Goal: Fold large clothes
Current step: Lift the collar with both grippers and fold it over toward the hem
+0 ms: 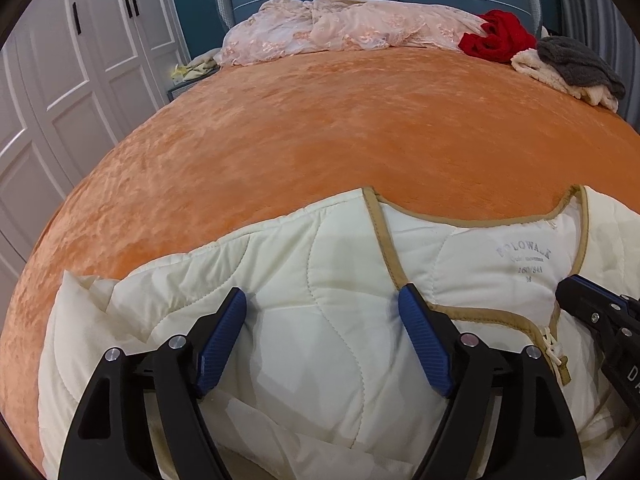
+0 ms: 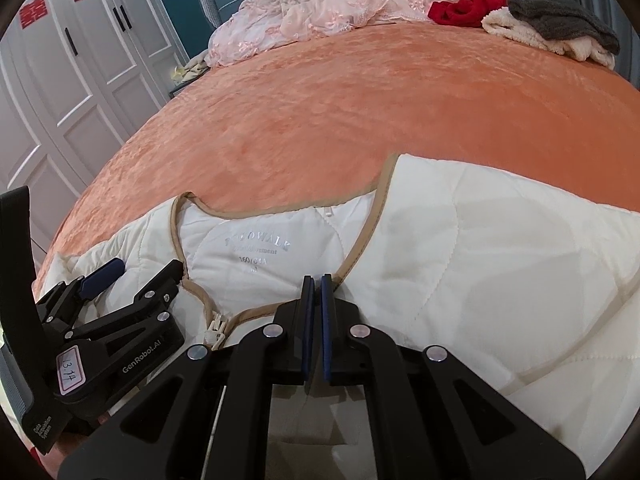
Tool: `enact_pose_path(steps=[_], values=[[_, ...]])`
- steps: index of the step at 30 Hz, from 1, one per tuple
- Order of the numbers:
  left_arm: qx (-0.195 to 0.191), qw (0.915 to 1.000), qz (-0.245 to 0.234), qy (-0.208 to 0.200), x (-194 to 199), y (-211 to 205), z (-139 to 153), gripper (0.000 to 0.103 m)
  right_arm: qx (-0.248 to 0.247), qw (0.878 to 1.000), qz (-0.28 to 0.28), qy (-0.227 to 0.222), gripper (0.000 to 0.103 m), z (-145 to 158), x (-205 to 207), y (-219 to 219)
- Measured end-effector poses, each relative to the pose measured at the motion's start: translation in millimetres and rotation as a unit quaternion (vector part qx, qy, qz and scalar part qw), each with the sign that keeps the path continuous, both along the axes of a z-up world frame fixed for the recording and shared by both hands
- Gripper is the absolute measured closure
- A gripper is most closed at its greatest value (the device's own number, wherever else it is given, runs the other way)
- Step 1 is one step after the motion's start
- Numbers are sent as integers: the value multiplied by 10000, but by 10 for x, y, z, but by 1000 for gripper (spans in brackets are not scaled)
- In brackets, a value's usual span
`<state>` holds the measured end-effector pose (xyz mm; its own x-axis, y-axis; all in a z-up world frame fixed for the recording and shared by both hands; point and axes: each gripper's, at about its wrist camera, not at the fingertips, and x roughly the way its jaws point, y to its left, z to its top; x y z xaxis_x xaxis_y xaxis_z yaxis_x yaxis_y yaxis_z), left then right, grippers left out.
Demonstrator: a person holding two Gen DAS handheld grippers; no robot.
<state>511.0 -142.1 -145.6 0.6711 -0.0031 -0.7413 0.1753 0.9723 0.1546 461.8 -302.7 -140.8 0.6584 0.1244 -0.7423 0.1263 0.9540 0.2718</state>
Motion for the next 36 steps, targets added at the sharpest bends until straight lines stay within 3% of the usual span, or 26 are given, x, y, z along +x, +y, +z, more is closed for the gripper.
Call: enact_pose_path(steps=[2, 3, 4, 6, 8, 9, 10, 13, 15, 17, 22, 25, 28, 30, 31, 32, 33, 34, 35, 36], values=[[-4, 9999, 115, 109, 12, 38, 56, 22, -371, 9990, -234, -27, 102, 113, -67, 42], [34, 9997, 208, 153, -13, 71, 103, 22, -849, 9942, -645, -117, 101, 258, -198, 56], [40, 9993, 329, 185, -74, 144, 194, 22, -935, 9906, -941, -348, 95, 432, -391, 10], [-271, 9987, 433, 82, -327, 391, 420, 24, -433, 9891, -1129, -846, 93, 763, -890, -155], [-705, 9972, 230, -27, -798, 802, 689, 23, -344, 9883, -1104, -992, 58, 1008, -1541, -321], [-737, 9971, 190, -32, -952, 939, 739, 23, -438, 9882, -1081, -989, 50, 1055, -1789, -382], [-764, 9970, 158, 10, -1205, 1164, 797, 22, -616, 9888, -1007, -911, 42, 1084, -2204, -467], [-990, 9940, 269, 385, -1925, 1875, 823, 21, -875, 9918, -914, -199, 39, 969, -3235, -744], [-1196, 9890, 496, 709, -2285, 2276, 762, 21, -735, 9902, -1166, 213, 37, 858, -3813, -937], [-1532, 9792, 834, 1040, -2586, 2587, 661, 21, -161, 9859, -1582, 522, 30, 704, -4388, -1161], [-2392, 9505, 1094, 1655, -3094, 2828, 411, 21, 1224, 9645, -2265, 594, 30, 434, -4965, -1408], [-2461, 9511, 906, 1630, -3281, 2711, 468, 21, 1755, 9560, -2303, 482, 30, 379, -4971, -1449], [-2696, 9408, 846, 1874, -3350, 2600, 445, 21, 1919, 9520, -2332, 501, 29, 327, -4946, -1415], [-2657, 9429, 807, 1841, -3382, 2547, 458, 24, 2151, 9506, -2192, 439, 44, 314, -4922, -1352], [-2630, 9434, 819, 1849, -3390, 2528, 459, 31, 2273, 9499, -2095, 454, 55, 297, -4911, -1336], [-2609, 9434, 871, 1851, -3440, 2546, 444, 45, 2369, 9500, -1978, 481, 62, 282, -4882, -1291], [-2663, 9412, 885, 1879, -3453, 2555, 443, 52, 2342, 9528, -1866, 498, 67, 289, -4841, -1243], [-2762, 9377, 892, 1913, -3482, 2581, 448, 68, 2277, 9563, -1762, 505, 83, 305, -4829, -1199], [-2853, 9343, 911, 1932, -3504, 2615, 472, 83, 2143, 9612, -1661, 506, 90, 341, -4811, -1137], [-2941, 9321, 902, 1911, -3531, 2657, 509, 87, 2021, 9648, -1618, 451, 93, 399, -4826, -1088]])
